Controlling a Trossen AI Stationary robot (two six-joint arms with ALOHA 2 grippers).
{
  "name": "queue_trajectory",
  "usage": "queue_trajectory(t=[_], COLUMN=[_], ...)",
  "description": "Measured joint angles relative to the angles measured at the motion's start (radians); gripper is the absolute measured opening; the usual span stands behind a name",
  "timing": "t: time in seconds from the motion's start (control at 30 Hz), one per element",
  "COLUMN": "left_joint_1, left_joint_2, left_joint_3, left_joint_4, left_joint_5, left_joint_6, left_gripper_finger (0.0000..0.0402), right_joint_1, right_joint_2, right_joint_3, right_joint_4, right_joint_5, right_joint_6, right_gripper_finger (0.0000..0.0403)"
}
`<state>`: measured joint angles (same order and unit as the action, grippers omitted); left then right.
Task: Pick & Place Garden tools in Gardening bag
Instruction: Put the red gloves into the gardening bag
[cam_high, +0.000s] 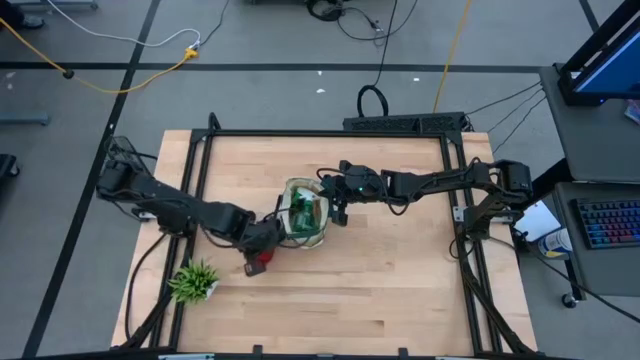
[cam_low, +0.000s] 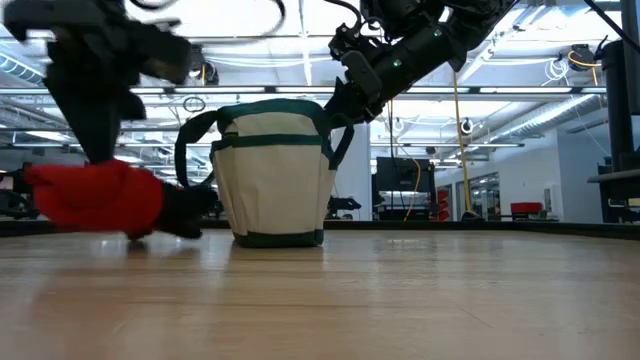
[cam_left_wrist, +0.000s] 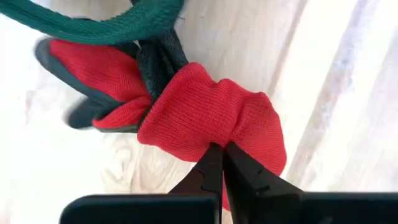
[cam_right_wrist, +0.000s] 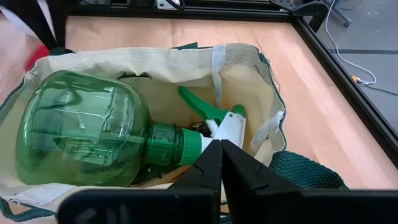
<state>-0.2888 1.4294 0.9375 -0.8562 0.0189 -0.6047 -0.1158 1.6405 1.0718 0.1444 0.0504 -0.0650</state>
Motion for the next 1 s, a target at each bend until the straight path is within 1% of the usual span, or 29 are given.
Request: queue_trajectory(t=[0.23,0.4,0.53,0.87,1.0], left_joint_1=[-0.102,-0.154,-0.175,-0.178,-0.178], left_joint_2=[-0.094,-0.148,-0.18,-0.248,-0.265], left_joint_3=[0.001,0.001,0.001,0.001,0.001], left_joint_4=[-0.095,-0.192,-0.286,-0.527,-0.592], left_joint_5=[-0.091,-0.159,-0.194,-0.216,-0.238], left_joint_6=[-0.007,-0.055,-0.127,-0.411,-0.474], left_gripper_finger=[0.0004,0.0003,0.0003,0.0003,0.0002], right_joint_1=[0.0,0.0,0.0,0.0,0.0], right_joint_2=[0.0,0.0,0.0,0.0,0.0], right_joint_3=[0.0,0.0,0.0,0.0,0.0], right_joint_4=[0.0,0.0,0.0,0.0,0.0], right_joint_5=[0.0,0.0,0.0,0.0,0.0], right_joint_6=[0.0,0.0,0.0,0.0,0.0], right_gripper_finger=[0.0,0.0,0.0,0.0,0.0])
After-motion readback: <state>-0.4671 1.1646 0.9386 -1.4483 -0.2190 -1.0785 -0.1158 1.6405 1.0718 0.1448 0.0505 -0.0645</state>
